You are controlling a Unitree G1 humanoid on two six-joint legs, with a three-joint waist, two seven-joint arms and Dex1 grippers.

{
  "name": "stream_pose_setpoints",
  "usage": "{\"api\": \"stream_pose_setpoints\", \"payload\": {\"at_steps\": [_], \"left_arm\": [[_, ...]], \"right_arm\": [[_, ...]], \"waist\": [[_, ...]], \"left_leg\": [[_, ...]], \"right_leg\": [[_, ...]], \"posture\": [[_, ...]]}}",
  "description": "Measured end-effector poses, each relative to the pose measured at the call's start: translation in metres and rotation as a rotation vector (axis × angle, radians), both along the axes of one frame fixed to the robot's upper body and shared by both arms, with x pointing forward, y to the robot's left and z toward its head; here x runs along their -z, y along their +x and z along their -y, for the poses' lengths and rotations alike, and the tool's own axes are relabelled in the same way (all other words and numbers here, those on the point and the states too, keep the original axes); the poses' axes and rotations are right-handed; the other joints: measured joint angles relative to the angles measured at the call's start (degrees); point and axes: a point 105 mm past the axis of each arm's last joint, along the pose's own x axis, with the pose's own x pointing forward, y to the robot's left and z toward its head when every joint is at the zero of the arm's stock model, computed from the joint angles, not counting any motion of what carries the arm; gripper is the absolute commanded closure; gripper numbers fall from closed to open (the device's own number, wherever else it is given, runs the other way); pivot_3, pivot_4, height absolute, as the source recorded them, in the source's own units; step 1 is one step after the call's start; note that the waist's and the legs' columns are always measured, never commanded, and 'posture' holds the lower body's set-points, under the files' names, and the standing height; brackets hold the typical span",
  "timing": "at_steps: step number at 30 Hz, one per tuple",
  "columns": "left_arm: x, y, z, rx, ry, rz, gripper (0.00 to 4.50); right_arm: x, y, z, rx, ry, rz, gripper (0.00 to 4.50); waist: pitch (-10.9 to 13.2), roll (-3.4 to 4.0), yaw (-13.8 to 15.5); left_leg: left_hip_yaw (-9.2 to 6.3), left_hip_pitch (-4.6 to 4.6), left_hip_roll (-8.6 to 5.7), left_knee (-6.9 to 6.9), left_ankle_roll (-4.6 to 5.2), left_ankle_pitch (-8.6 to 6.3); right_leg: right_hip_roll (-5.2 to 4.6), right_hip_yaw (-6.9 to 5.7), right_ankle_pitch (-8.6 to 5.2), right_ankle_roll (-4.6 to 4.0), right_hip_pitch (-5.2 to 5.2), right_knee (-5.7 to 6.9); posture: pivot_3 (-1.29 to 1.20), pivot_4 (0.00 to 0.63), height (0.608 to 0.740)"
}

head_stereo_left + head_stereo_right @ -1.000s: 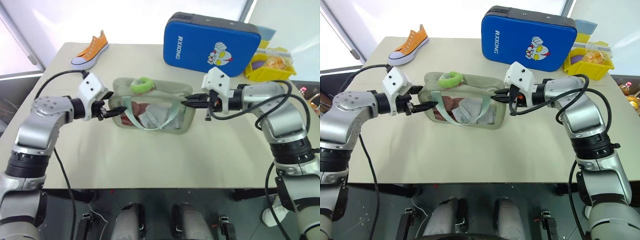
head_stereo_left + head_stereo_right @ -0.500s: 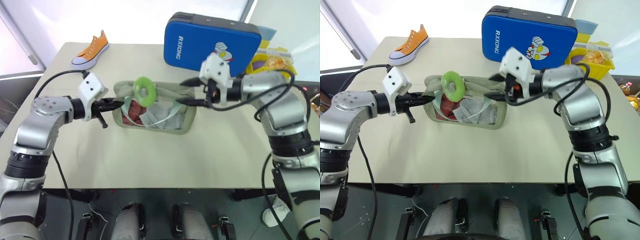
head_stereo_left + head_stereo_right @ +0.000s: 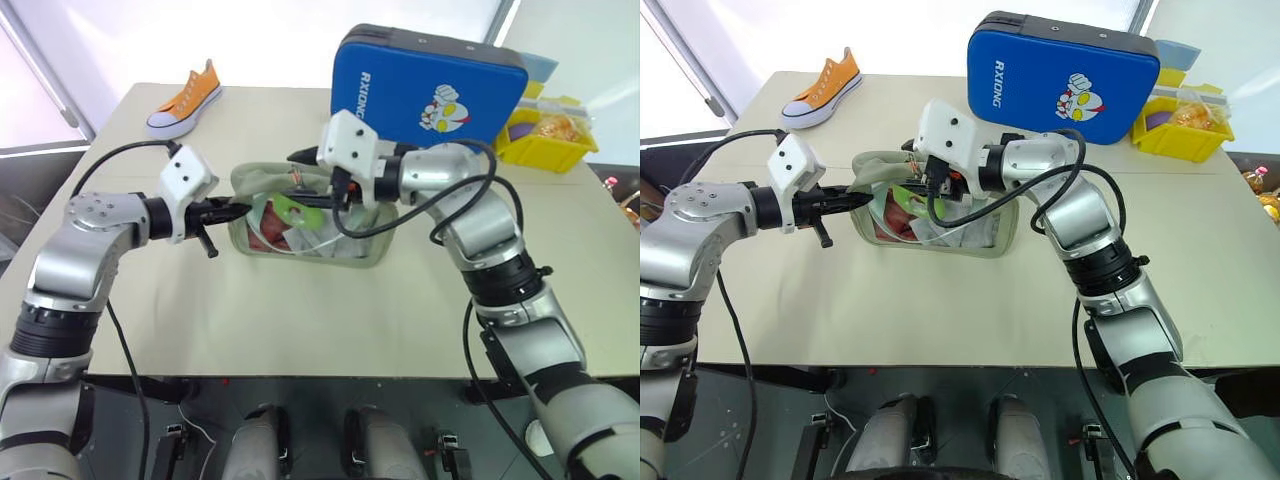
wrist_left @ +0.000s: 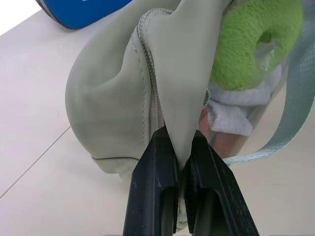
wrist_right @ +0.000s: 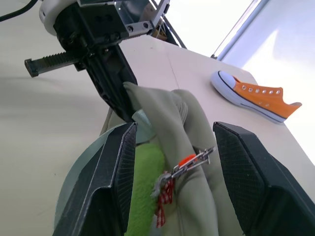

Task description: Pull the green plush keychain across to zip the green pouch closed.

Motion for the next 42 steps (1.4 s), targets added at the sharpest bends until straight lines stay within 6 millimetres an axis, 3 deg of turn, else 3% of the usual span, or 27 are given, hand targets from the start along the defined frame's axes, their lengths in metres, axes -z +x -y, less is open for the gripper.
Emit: {"api": "stream_pose_setpoints", "payload": {"at_steps": [5, 11, 17, 20, 32, 35, 42], "left_arm": [[0.000, -0.001, -0.001, -0.005, 0.002, -0.003, 4.50], [-0.001, 0.000, -0.002, -0.013, 0.003, 0.000, 4.50], [-0.001, 0.000, -0.002, -0.011, 0.000, 0.000, 4.50], [0.000, 0.000, -0.001, -0.010, -0.002, -0.001, 4.50], [-0.001, 0.000, -0.001, -0.012, 0.000, 0.001, 4.50], [-0.001, 0.000, -0.002, -0.014, 0.000, 0.002, 4.50], [-0.001, 0.001, -0.002, -0.013, -0.002, 0.003, 4.50]], "right_arm": [[0.004, -0.020, 0.024, 0.003, -0.001, -0.112, 1.95], [0.018, -0.036, 0.031, 0.022, 0.021, -0.255, 1.95], [0.036, -0.025, 0.017, 0.101, 0.040, -0.294, 1.95], [0.042, -0.015, 0.020, 0.167, 0.037, -0.299, 1.95], [0.034, -0.013, 0.035, 0.216, 0.052, -0.324, 1.95], [0.037, -0.010, 0.033, 0.226, 0.059, -0.333, 1.95], [0.043, -0.006, -0.001, 0.192, 0.108, -0.400, 1.95]], "waist": [[0.00, 0.00, 0.01], [0.00, 0.00, -0.11], [0.00, 0.00, -0.08], [0.00, 0.00, 0.06], [0.00, 0.00, -0.02], [0.00, 0.00, -0.04], [0.00, 0.00, -0.13]], "left_leg": [[-0.01, 0.00, 0.00, 0.00, 0.01, -0.01], [-0.01, 0.02, 0.01, 0.00, 0.02, -0.01], [0.01, 0.01, 0.00, 0.00, 0.02, -0.01], [0.00, 0.00, 0.00, 0.00, 0.02, -0.01], [0.00, 0.00, 0.00, 0.00, 0.03, -0.02], [0.00, 0.00, 0.00, 0.00, 0.03, -0.02], [0.01, -0.02, 0.00, -0.01, 0.02, -0.01]], "right_leg": [[-0.01, 0.01, 0.00, 0.00, 0.00, 0.00], [0.00, 0.01, 0.00, 0.00, 0.00, 0.00], [0.00, 0.01, 0.00, 0.00, -0.01, 0.00], [0.00, 0.00, 0.00, 0.00, -0.01, -0.01], [0.00, 0.01, 0.00, 0.00, -0.01, -0.02], [0.01, 0.01, 0.00, 0.00, -0.01, -0.02], [0.01, 0.01, 0.00, 0.00, -0.04, -0.01]], "posture": [[0.00, 0.150, 0.740], [0.00, 0.150, 0.740], [0.00, 0.150, 0.740], [0.00, 0.150, 0.740], [0.00, 0.150, 0.740], [0.00, 0.150, 0.740], [0.00, 0.150, 0.740]]}}
